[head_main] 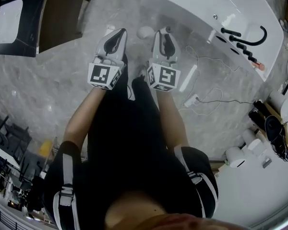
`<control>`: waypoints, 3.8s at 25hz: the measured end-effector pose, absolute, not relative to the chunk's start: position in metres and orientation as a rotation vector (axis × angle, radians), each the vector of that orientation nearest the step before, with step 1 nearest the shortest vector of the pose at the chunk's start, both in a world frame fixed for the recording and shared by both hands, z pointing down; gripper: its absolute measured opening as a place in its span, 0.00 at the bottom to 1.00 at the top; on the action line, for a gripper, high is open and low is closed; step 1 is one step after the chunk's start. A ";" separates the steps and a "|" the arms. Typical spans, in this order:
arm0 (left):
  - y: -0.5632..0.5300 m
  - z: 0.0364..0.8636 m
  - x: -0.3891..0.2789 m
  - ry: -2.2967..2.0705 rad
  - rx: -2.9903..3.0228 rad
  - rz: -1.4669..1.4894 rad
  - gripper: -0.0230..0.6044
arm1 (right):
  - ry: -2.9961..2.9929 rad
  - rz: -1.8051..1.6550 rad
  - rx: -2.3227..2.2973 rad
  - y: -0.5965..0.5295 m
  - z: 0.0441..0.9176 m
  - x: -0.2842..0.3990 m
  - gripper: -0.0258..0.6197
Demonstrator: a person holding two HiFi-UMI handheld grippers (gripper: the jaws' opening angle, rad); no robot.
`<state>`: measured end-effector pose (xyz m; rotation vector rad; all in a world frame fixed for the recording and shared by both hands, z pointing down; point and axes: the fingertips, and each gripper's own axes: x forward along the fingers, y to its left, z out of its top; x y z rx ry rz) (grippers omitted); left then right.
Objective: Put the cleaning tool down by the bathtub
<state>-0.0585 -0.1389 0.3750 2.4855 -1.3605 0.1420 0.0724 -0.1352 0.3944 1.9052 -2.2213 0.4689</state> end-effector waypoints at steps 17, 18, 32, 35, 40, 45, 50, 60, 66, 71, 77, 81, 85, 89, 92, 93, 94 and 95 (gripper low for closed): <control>-0.207 0.498 -0.084 -1.336 2.489 0.122 0.05 | -2.012 0.542 1.980 -0.195 0.563 0.060 0.18; -0.207 0.504 -0.084 -1.330 2.484 0.127 0.05 | -2.005 0.542 1.974 -0.196 0.572 0.060 0.18; -0.228 0.561 -0.087 -1.271 2.502 0.139 0.05 | -1.921 0.613 1.993 -0.214 0.679 0.046 0.18; -0.235 0.577 -0.081 -1.254 2.509 0.119 0.05 | -1.905 0.628 1.983 -0.217 0.712 0.049 0.18; -0.247 0.600 -0.080 -1.238 2.509 0.107 0.05 | -1.871 0.641 1.971 -0.228 0.757 0.052 0.18; -0.252 0.624 -0.076 -1.200 2.510 0.123 0.05 | -1.846 0.662 1.958 -0.229 0.792 0.053 0.18; -0.263 0.641 -0.070 -1.183 2.536 0.124 0.05 | -1.839 0.664 1.953 -0.233 0.821 0.055 0.18; -0.279 0.657 -0.072 -1.201 2.547 0.088 0.05 | -1.826 0.687 1.947 -0.243 0.864 0.050 0.18; -0.282 0.659 -0.071 -1.193 2.537 0.065 0.05 | -1.788 0.773 1.931 -0.246 0.895 0.052 0.18; -0.286 0.659 -0.074 -1.191 2.539 0.072 0.05 | -1.802 0.769 1.909 -0.256 0.905 0.048 0.18; -0.291 0.663 -0.076 -1.191 2.525 0.054 0.05 | -1.800 0.784 1.928 -0.278 0.912 0.053 0.18; -0.292 0.668 -0.078 -1.195 2.517 0.075 0.05 | -1.779 0.797 1.952 -0.292 0.915 0.062 0.18; -0.293 0.673 -0.079 -1.185 2.515 0.080 0.05 | -1.787 0.790 1.939 -0.305 0.921 0.061 0.18; -0.296 0.674 -0.080 -1.180 2.515 0.062 0.05 | -1.792 0.790 1.942 -0.318 0.925 0.061 0.18; -0.296 0.680 -0.083 -1.179 2.507 0.080 0.05 | -1.785 0.800 1.955 -0.325 0.927 0.062 0.18; -0.297 0.681 -0.083 -1.180 2.504 0.082 0.05 | -1.784 0.800 1.957 -0.327 0.927 0.063 0.18; -0.298 0.682 -0.083 -1.181 2.502 0.082 0.05 | -1.783 0.800 1.958 -0.328 0.928 0.063 0.18; -0.298 0.682 -0.084 -1.183 2.501 0.081 0.05 | -1.783 0.799 1.959 -0.329 0.928 0.064 0.18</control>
